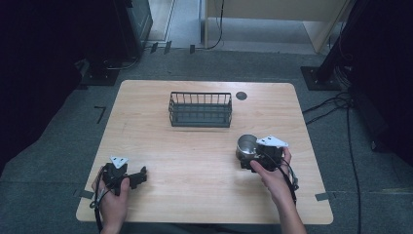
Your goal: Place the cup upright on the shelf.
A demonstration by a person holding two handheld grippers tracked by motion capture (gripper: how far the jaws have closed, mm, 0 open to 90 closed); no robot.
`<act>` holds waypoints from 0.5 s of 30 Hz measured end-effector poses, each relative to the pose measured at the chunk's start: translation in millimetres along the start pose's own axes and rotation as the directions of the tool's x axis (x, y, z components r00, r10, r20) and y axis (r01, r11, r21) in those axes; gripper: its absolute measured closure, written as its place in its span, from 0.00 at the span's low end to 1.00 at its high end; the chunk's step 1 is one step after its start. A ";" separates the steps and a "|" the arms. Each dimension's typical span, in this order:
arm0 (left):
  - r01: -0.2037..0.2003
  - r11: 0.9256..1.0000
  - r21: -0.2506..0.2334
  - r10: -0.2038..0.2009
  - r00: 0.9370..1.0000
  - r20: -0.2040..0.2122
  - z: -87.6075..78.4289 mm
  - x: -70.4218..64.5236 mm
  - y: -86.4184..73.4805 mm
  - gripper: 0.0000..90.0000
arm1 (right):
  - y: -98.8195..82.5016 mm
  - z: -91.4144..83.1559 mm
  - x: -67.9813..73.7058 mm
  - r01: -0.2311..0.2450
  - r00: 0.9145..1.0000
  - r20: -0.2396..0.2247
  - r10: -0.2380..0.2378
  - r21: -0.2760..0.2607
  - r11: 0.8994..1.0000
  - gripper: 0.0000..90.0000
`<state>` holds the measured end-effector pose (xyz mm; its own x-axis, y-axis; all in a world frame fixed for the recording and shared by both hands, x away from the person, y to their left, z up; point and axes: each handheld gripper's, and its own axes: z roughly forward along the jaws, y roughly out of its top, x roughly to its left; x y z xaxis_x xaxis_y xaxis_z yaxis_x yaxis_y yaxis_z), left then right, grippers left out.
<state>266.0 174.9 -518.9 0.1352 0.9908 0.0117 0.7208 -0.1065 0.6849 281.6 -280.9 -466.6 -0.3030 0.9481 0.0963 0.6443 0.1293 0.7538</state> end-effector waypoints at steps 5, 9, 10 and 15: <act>0.000 1.000 0.000 0.000 1.000 0.000 0.0 0.0 0.0 0.00 | 3.4 6.6 2.8 -0.003 1.000 -0.005 0.003 0.010 1.000 0.00; 0.000 1.000 -0.001 0.000 1.000 0.000 0.0 0.0 0.0 0.00 | 6.6 12.0 4.7 -0.005 1.000 0.000 0.005 0.016 1.000 0.00; 0.000 1.000 0.000 0.000 1.000 0.000 0.0 0.0 0.0 0.00 | 7.4 13.3 5.2 -0.006 1.000 0.003 0.006 0.017 1.000 0.00; 0.000 1.000 0.000 0.000 1.000 0.000 0.0 0.0 0.0 0.00 | 10.7 18.2 6.5 -0.013 1.000 0.017 0.013 0.026 1.000 0.00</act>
<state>266.0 174.9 -518.9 0.1352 0.9908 0.0117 0.7208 -0.1064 0.6849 299.3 -268.0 -469.7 -0.2832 0.9543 0.0949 0.6665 0.1247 0.7350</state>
